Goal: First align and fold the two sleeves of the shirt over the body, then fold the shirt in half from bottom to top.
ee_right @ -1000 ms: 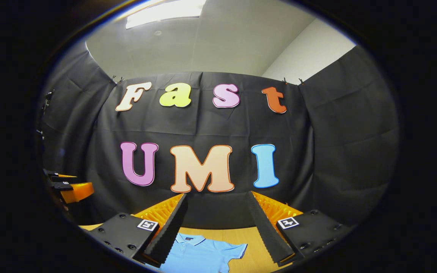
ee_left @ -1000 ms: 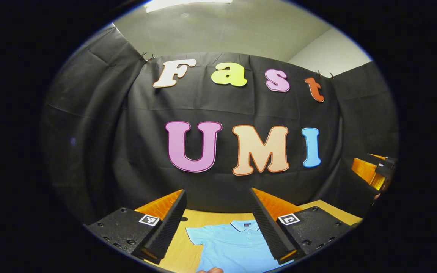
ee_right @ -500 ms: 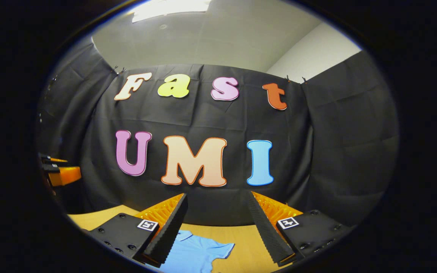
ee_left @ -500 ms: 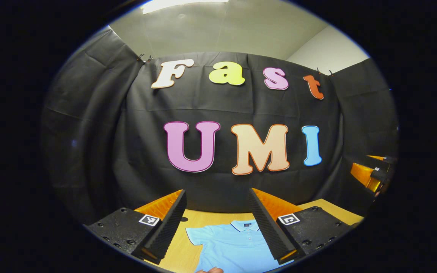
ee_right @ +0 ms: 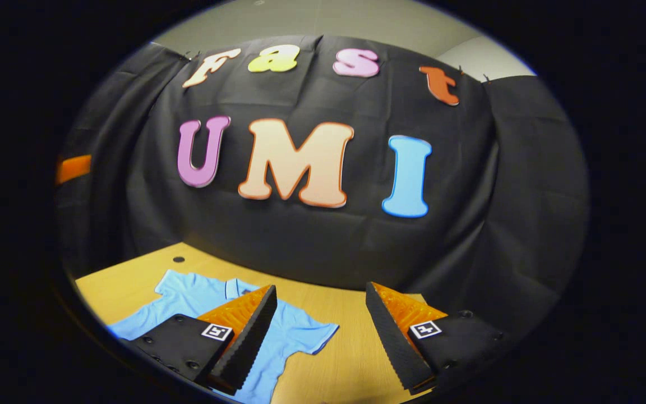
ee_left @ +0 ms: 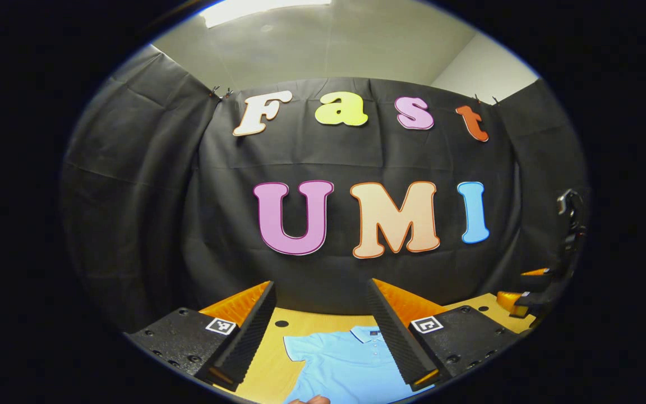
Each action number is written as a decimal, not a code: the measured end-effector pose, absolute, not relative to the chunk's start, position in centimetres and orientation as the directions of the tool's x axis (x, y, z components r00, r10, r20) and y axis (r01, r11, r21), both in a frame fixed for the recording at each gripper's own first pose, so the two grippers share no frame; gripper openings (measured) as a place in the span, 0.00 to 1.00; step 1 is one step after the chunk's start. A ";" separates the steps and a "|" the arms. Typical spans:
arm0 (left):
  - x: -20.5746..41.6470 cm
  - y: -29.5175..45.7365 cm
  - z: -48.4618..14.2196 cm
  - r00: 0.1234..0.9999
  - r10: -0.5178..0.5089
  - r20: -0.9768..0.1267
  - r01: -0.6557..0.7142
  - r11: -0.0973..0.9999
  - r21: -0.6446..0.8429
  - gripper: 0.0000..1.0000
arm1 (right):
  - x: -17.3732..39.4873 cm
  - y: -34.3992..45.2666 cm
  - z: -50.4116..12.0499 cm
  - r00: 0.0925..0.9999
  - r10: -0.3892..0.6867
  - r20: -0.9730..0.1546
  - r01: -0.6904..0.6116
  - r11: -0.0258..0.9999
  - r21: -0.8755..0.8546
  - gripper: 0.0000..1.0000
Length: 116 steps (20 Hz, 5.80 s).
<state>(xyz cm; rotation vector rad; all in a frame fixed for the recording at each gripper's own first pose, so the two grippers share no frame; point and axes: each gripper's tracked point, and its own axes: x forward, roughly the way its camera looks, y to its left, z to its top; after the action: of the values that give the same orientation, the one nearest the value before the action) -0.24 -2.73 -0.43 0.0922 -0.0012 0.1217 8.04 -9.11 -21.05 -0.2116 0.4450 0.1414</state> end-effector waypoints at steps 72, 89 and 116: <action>3.9 9.4 -8.8 0.953 0.222 -0.207 -0.215 0.975 0.058 0.98 | 15.9 -7.1 -48.5 0.641 -0.105 -0.761 0.038 0.994 -0.105 0.99; 4.8 7.4 -8.4 0.950 0.228 -0.214 -0.207 0.972 0.116 0.96 | 16.4 -5.5 -51.4 0.653 -0.053 -0.755 0.067 0.998 -0.012 0.04; 11.3 11.7 -24.5 0.894 -0.017 -0.449 0.025 1.000 0.012 0.98 | 12.5 3.6 -39.8 0.741 0.104 -0.663 -0.086 0.994 0.060 0.98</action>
<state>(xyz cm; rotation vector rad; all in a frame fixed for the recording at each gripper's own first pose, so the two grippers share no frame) 11.26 11.72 -24.49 0.0180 0.4652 -0.0219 12.52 3.63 -39.76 0.0264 0.7283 0.1044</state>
